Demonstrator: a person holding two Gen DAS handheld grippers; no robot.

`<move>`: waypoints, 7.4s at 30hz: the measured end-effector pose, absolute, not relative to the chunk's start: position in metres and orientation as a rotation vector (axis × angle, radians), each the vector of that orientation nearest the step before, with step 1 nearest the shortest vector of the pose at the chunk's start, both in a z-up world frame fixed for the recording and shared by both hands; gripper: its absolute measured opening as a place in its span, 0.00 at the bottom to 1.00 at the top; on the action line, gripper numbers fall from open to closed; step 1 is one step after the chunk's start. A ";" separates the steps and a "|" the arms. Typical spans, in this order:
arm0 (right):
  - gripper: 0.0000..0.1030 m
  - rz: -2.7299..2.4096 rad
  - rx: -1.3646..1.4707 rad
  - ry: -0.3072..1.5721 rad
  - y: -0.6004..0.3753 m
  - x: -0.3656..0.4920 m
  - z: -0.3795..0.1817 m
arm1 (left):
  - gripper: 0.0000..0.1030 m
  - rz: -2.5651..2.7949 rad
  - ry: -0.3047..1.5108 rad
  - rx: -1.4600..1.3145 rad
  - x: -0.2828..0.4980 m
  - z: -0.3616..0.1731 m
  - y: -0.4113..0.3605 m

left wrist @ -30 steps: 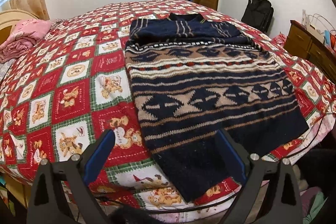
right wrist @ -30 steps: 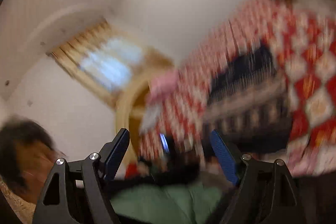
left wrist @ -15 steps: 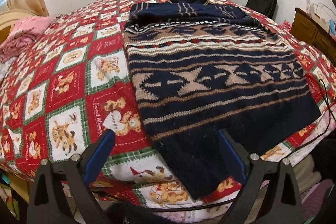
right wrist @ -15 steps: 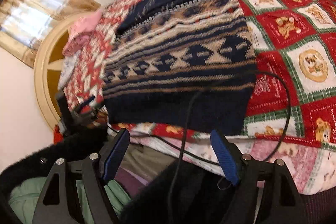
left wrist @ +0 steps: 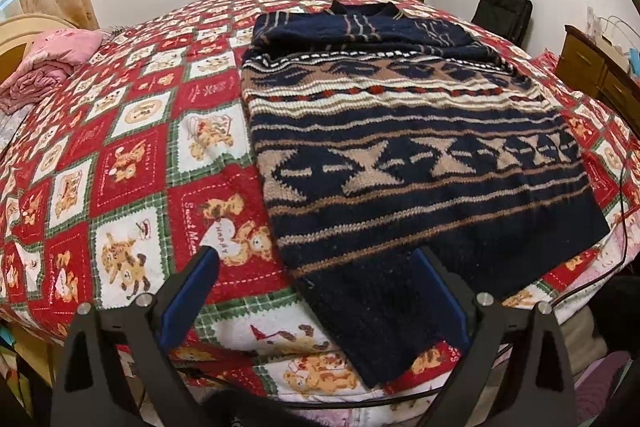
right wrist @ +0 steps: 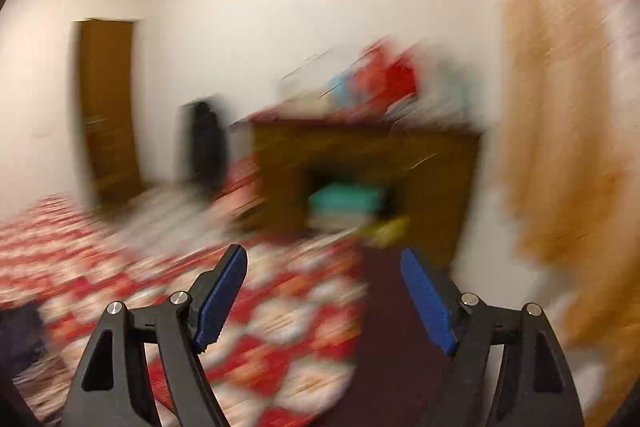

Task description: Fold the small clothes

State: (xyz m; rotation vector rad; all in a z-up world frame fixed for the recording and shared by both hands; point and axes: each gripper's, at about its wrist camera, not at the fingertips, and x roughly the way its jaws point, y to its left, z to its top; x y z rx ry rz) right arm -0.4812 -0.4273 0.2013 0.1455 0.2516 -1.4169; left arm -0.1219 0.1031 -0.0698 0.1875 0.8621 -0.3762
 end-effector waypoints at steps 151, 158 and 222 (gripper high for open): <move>0.78 0.429 -0.458 0.998 -0.207 -0.183 -0.007 | 0.12 -0.411 0.984 -0.156 0.177 -0.013 -0.009; 0.52 0.419 -0.659 1.061 -0.192 -0.187 -0.051 | 0.12 -0.417 0.972 -0.133 0.178 -0.015 -0.003; 0.53 0.096 0.494 0.974 -0.376 -0.080 -0.023 | 0.38 -0.978 0.827 0.495 0.156 -0.036 -0.079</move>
